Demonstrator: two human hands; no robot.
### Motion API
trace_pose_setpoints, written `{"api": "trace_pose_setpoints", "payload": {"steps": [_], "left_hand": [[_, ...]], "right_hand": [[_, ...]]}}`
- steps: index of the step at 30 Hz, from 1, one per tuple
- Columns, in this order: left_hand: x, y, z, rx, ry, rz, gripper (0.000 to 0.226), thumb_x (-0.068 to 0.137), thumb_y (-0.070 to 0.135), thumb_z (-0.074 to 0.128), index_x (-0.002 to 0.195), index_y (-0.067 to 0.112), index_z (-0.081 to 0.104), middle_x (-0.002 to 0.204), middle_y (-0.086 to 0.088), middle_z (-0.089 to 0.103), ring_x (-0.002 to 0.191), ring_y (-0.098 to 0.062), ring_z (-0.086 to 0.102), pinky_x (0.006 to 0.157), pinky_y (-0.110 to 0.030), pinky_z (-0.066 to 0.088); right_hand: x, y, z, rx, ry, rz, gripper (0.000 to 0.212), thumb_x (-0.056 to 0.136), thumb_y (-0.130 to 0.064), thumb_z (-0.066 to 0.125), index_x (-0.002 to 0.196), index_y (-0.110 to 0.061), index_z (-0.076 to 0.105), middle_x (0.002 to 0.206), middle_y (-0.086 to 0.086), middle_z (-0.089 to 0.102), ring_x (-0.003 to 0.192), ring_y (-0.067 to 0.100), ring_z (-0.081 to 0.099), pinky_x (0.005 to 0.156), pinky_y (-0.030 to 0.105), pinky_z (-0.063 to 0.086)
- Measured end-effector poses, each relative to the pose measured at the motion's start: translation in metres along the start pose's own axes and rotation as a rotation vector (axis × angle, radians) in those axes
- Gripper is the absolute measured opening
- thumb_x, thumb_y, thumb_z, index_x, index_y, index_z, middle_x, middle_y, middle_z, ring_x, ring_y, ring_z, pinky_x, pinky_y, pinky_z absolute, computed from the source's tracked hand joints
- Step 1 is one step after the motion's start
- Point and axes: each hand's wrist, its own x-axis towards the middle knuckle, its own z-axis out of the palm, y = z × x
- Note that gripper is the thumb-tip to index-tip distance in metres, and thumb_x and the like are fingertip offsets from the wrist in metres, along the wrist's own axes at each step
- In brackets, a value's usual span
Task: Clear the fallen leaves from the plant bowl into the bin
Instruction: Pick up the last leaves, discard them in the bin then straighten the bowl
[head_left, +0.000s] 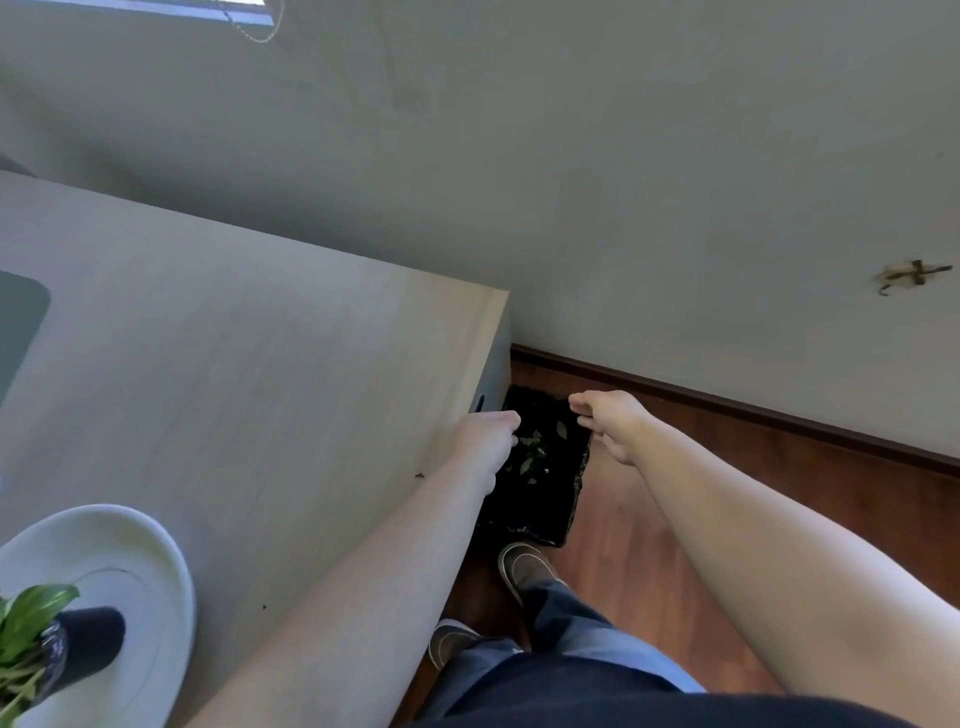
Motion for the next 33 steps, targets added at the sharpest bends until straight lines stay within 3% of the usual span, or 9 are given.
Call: {"api": "trace_pose_setpoints", "payload": {"steps": [9,13,15,17,20,26,29,31,33], "left_hand": [[-0.007,0.004,-0.014,-0.06,0.049,0.068,0.028,0.095,0.022,0.054,0.12,0.02,0.066,0.128,-0.005,0.064,0.12,-0.019,0.058,0.102,-0.037,0.035],[-0.014,-0.002,-0.031,-0.152,0.116,0.147,0.012,0.09,0.02,0.062,0.088,0.028,0.071,0.116,-0.007,0.07,0.11,-0.021,0.064,0.106,-0.041,0.043],[-0.018,-0.006,-0.045,-0.245,0.159,0.173,0.012,0.088,0.016,0.064,0.082,0.024,0.07,0.098,-0.007,0.072,0.098,-0.021,0.067,0.095,-0.037,0.051],[-0.028,-0.009,-0.06,-0.312,0.202,0.194,0.013,0.09,0.013,0.063,0.08,0.02,0.069,0.089,-0.005,0.07,0.087,-0.019,0.065,0.084,-0.03,0.051],[-0.042,-0.021,-0.083,-0.369,0.281,0.213,0.012,0.089,0.015,0.064,0.08,0.022,0.07,0.094,-0.005,0.07,0.088,-0.018,0.065,0.084,-0.034,0.05],[-0.067,-0.056,-0.136,-0.595,0.443,0.23,0.01,0.088,0.014,0.064,0.082,0.021,0.069,0.09,-0.002,0.069,0.083,-0.015,0.064,0.075,-0.027,0.044],[-0.08,-0.087,-0.162,-0.708,0.566,0.241,0.008,0.088,0.013,0.063,0.086,0.018,0.069,0.095,-0.005,0.07,0.086,-0.017,0.065,0.082,-0.028,0.048],[-0.089,-0.107,-0.173,-0.592,0.679,0.24,0.009,0.088,0.019,0.064,0.091,0.02,0.072,0.1,-0.007,0.071,0.086,-0.017,0.063,0.077,-0.024,0.047],[-0.102,-0.134,-0.185,-0.212,0.765,0.198,0.024,0.089,0.029,0.061,0.111,0.024,0.07,0.116,-0.006,0.069,0.096,-0.019,0.063,0.081,-0.024,0.047]], "right_hand": [[-0.001,-0.019,0.01,0.041,-0.071,-0.05,0.036,0.097,-0.017,0.047,0.128,-0.002,0.055,0.13,0.01,0.06,0.126,0.026,0.052,0.112,0.04,0.027],[-0.018,-0.036,0.037,0.003,-0.166,-0.104,0.034,0.097,-0.017,0.046,0.126,-0.001,0.056,0.13,0.012,0.06,0.124,0.027,0.053,0.113,0.04,0.027],[-0.029,-0.044,0.058,-0.032,-0.23,-0.133,0.033,0.097,-0.017,0.046,0.124,-0.002,0.058,0.129,0.013,0.06,0.123,0.027,0.054,0.111,0.038,0.028],[-0.038,-0.048,0.079,-0.066,-0.291,-0.157,0.034,0.097,-0.018,0.045,0.125,-0.002,0.057,0.13,0.013,0.06,0.123,0.026,0.054,0.104,0.033,0.032],[-0.048,-0.052,0.11,-0.135,-0.375,-0.183,0.037,0.099,-0.019,0.04,0.128,-0.001,0.055,0.131,0.013,0.059,0.123,0.027,0.055,0.096,0.03,0.033],[-0.061,-0.045,0.173,-0.334,-0.535,-0.191,0.038,0.099,-0.018,0.035,0.13,-0.003,0.053,0.133,0.012,0.058,0.123,0.026,0.054,0.105,0.035,0.032],[-0.075,-0.033,0.208,-0.433,-0.616,-0.181,0.038,0.099,-0.018,0.036,0.129,-0.002,0.053,0.131,0.012,0.059,0.123,0.027,0.054,0.108,0.038,0.03],[-0.082,-0.023,0.226,-0.483,-0.651,-0.167,0.036,0.098,-0.017,0.038,0.127,-0.002,0.055,0.129,0.012,0.06,0.122,0.027,0.054,0.109,0.039,0.03],[-0.093,-0.01,0.252,-0.556,-0.709,-0.152,0.034,0.097,-0.017,0.041,0.124,-0.003,0.057,0.129,0.012,0.061,0.119,0.026,0.056,0.108,0.038,0.032]]}}
